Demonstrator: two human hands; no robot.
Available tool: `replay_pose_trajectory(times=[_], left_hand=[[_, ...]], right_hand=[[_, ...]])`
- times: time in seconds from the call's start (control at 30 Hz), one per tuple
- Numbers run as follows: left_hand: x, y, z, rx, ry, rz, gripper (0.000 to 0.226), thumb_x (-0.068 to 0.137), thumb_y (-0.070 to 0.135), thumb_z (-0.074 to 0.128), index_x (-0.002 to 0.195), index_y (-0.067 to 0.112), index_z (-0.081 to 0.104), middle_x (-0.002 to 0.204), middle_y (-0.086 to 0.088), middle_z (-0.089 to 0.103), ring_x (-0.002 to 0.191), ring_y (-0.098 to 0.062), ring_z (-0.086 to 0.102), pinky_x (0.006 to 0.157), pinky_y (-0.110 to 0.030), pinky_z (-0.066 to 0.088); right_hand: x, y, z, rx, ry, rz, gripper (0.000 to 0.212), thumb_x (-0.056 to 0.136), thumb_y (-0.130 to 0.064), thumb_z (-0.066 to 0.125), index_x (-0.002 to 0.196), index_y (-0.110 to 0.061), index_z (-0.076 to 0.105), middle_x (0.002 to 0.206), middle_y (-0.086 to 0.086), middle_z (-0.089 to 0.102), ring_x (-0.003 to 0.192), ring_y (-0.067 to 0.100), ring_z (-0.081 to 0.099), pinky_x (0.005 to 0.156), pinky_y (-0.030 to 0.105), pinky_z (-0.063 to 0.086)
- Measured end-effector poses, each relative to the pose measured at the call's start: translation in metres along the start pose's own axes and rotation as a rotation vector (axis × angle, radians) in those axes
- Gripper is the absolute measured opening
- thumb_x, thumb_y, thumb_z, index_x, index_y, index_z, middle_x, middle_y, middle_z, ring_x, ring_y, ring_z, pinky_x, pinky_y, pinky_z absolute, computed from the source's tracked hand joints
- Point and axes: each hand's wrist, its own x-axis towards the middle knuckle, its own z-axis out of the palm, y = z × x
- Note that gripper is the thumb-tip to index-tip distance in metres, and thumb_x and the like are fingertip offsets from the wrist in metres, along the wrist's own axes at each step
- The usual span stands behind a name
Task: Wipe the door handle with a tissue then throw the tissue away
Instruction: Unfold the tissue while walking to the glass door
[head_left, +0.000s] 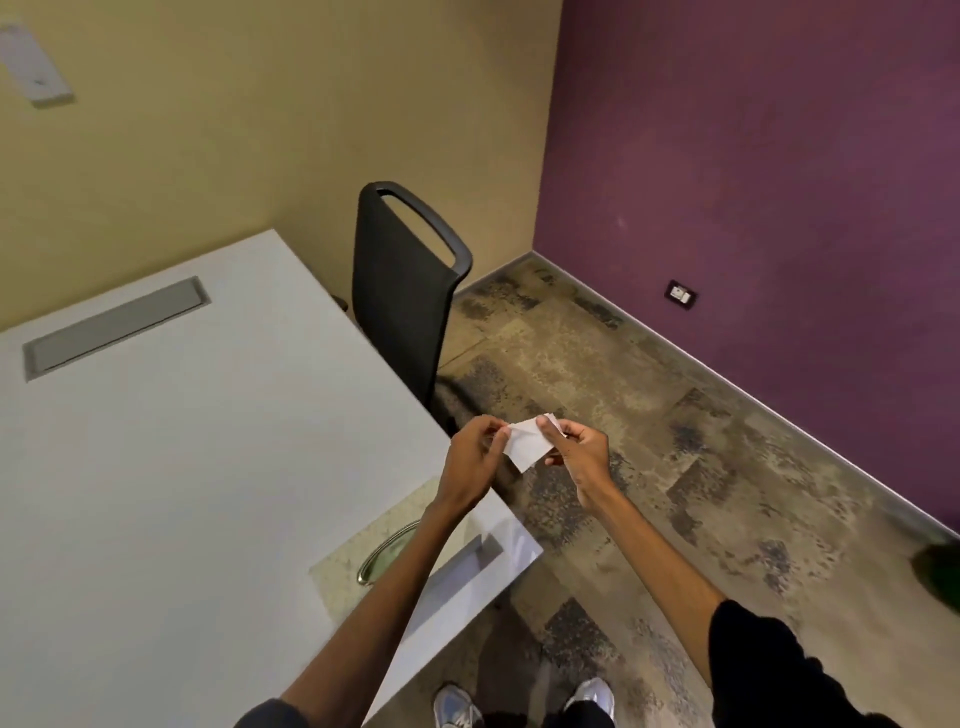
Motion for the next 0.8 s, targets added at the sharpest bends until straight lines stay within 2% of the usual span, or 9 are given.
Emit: replay_pose_trajectory(times=[0.13,0.33,0.43,0.53,0.63,0.73,0.8], left_hand=[[0.016,0.026,0.038,-0.037,-0.048,0.025,0.02,0.101,0.025,0.056,0.108,0.009,0.066,0.1,0.005,0.07,0.089,0.004,0.064,0.073,-0.005,0.049],[0.035,0.069,0.11,-0.072,-0.122,0.034,0.009,0.099,0.019,0.06,0.099,0.011,0.064,0.09,0.003,0.068,0.08,-0.001,0.063,0.066,-0.008,0.048],[0.042,0.095,0.154,-0.094,-0.161,0.027,0.008,0.098,0.016,0.061,0.095,0.009,0.064,0.085,0.003,0.068,0.075,-0.002,0.061,0.065,-0.008,0.047],[0.044,0.121,0.203,-0.124,-0.241,0.021,0.01,0.099,0.017,0.061,0.098,0.008,0.065,0.088,0.001,0.07,0.077,-0.006,0.063,0.07,-0.016,0.05],[0.043,0.144,0.252,-0.174,-0.363,0.04,0.008,0.098,0.017,0.063,0.104,0.012,0.066,0.092,0.0,0.071,0.081,-0.01,0.065,0.071,-0.02,0.053],[0.039,0.168,0.299,-0.16,-0.491,0.072,0.022,0.096,0.014,0.066,0.116,0.005,0.068,0.103,-0.011,0.074,0.089,-0.019,0.069,0.079,-0.035,0.056],[0.035,0.184,0.328,-0.131,-0.585,0.121,0.025,0.094,0.011,0.067,0.117,0.001,0.07,0.107,-0.014,0.075,0.094,-0.024,0.071,0.081,-0.038,0.057]], right_hand=[[0.011,-0.009,-0.042,0.1,0.089,0.06,0.023,0.079,-0.02,0.079,0.092,-0.003,0.072,0.075,0.006,0.072,0.055,0.009,0.063,0.047,0.021,0.051],[0.023,-0.025,-0.122,0.285,0.165,0.131,0.018,0.082,-0.016,0.077,0.095,-0.005,0.071,0.08,0.007,0.071,0.057,0.009,0.063,0.051,0.021,0.053],[0.024,-0.034,-0.171,0.347,0.206,0.131,0.025,0.082,-0.01,0.075,0.104,0.001,0.068,0.085,0.009,0.071,0.066,0.014,0.065,0.055,0.021,0.054],[0.022,-0.038,-0.225,0.369,0.265,0.108,0.024,0.083,-0.005,0.073,0.105,0.002,0.068,0.087,0.009,0.071,0.07,0.015,0.066,0.057,0.02,0.055],[0.016,-0.039,-0.281,0.405,0.349,0.083,0.016,0.083,-0.004,0.073,0.098,-0.001,0.069,0.083,0.007,0.072,0.067,0.013,0.068,0.056,0.021,0.056],[0.006,-0.039,-0.332,0.422,0.437,0.04,0.022,0.084,-0.004,0.072,0.105,0.003,0.068,0.084,0.008,0.072,0.069,0.015,0.068,0.061,0.022,0.058],[-0.003,-0.038,-0.363,0.445,0.507,0.012,0.024,0.084,-0.003,0.072,0.107,0.004,0.067,0.087,0.01,0.071,0.068,0.013,0.07,0.06,0.022,0.058]])
